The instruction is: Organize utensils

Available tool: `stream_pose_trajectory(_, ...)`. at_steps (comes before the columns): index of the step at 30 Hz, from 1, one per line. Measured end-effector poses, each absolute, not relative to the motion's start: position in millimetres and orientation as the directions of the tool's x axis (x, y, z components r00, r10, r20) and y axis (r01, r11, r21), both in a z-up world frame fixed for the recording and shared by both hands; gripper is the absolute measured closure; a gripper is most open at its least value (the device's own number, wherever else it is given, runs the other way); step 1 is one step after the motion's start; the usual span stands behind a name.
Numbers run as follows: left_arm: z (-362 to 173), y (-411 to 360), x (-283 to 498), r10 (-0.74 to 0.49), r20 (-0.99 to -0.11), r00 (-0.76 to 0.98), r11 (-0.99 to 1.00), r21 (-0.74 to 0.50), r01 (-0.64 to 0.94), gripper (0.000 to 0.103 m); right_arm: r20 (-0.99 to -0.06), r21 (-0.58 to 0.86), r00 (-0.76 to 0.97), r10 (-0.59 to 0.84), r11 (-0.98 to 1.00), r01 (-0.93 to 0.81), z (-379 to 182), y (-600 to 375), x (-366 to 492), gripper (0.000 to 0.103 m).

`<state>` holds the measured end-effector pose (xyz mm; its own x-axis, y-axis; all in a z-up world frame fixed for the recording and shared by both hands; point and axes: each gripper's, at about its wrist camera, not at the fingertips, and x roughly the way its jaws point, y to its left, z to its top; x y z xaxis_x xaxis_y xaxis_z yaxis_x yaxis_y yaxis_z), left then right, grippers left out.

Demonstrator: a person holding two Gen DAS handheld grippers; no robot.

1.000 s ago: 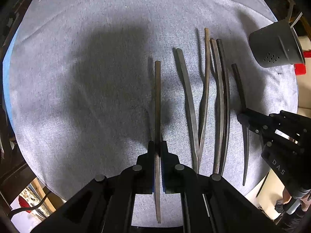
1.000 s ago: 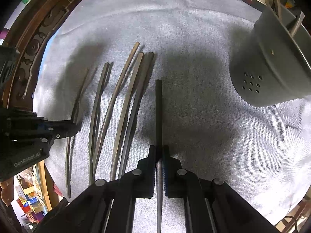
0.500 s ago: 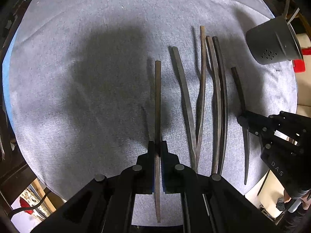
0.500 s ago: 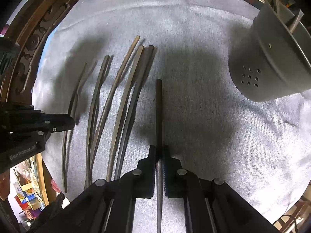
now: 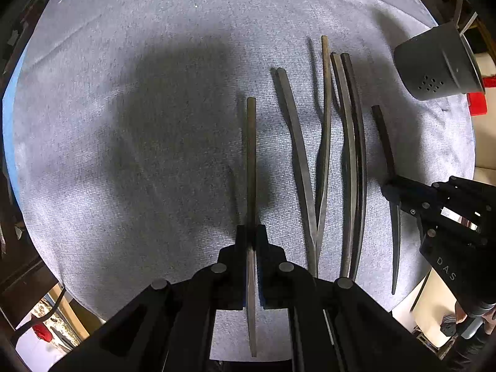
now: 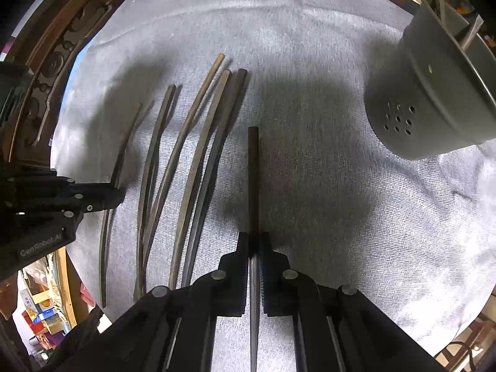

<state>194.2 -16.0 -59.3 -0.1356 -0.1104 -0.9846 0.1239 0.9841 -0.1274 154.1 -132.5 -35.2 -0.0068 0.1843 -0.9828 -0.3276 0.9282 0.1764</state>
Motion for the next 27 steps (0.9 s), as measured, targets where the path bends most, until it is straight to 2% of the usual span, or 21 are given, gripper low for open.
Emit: stream_pose_trajectory(27,-63.3,-29.8,196.9,-0.082,-0.985,-0.150,0.983,-0.105,0.154,0.098,-0.985,0.171,-0.020,0.174,0.927,-0.334,-38.3,-126.9,160.4,0.096)
